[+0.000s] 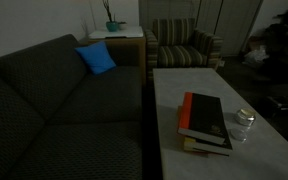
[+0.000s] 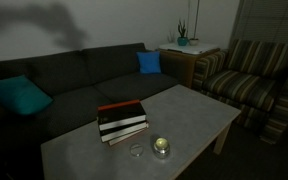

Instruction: Cover the silver bottle with the silver lid

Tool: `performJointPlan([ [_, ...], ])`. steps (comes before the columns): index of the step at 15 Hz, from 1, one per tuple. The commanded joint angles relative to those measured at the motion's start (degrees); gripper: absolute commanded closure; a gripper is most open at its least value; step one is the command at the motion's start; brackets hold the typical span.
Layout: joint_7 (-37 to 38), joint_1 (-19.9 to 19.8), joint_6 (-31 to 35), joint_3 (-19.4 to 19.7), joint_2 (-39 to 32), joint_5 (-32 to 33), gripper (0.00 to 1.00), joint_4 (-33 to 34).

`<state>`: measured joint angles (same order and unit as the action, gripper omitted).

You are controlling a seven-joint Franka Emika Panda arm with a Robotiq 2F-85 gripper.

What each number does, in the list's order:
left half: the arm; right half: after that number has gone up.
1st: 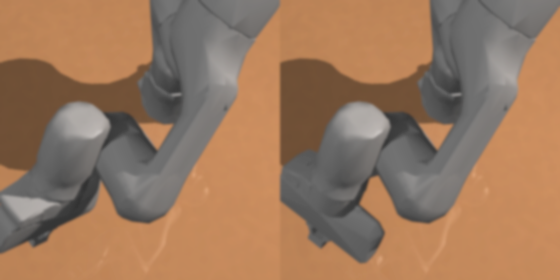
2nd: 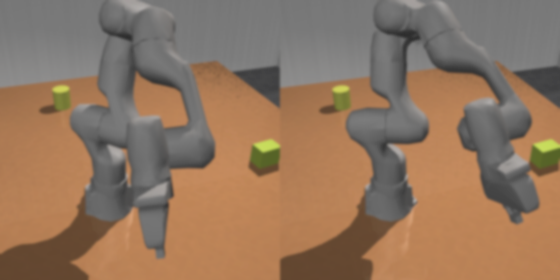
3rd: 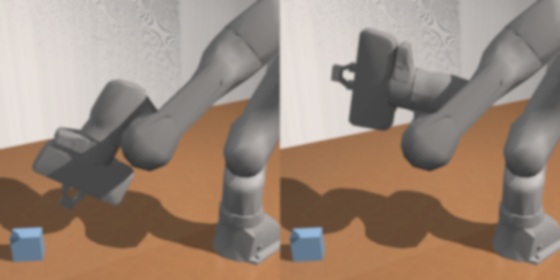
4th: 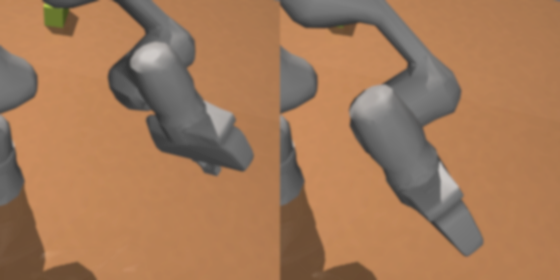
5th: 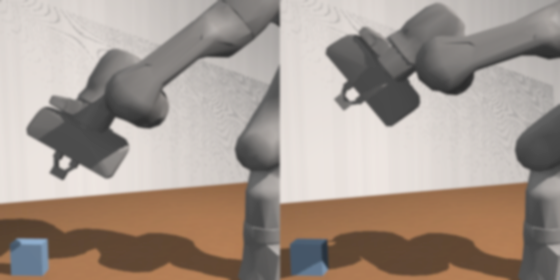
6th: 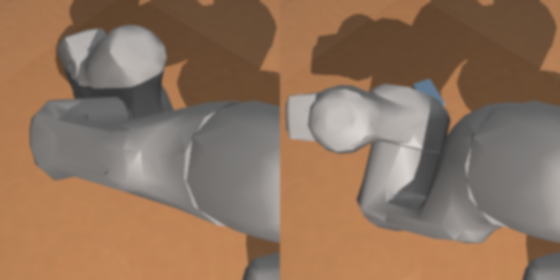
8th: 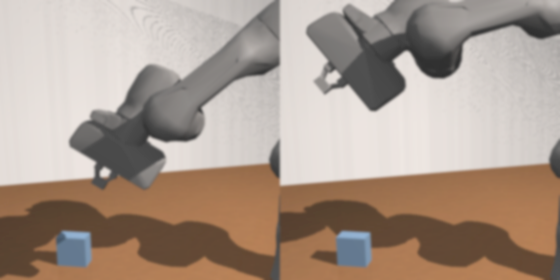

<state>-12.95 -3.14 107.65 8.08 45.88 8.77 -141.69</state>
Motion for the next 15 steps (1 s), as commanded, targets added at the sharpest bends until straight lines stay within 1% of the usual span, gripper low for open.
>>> performJointPlan([
  [1,-3.03,1.35,0.32,1.17,-6.06,0.26,0.00,3.61],
  [3,-5.13,2.26,-0.10,1.91,-10.01,-0.33,0.00,5.86],
  [7,-11.02,4.30,-1.43,3.61,-20.43,-2.85,0.00,11.10],
  [9,-14.31,4.93,-2.36,4.16,-25.90,-4.96,0.00,13.84],
  [11,-19.25,5.13,-4.92,4.66,-30.72,-7.48,0.00,17.35],
  [12,-15.04,3.53,-0.97,2.63,-25.44,-5.82,0.00,12.17],
  [14,-17.41,3.43,-2.25,2.63,-29.55,-6.92,0.00,14.95],
  [15,-17.79,3.37,-2.49,2.60,-30.52,-7.04,0.00,15.74],
])
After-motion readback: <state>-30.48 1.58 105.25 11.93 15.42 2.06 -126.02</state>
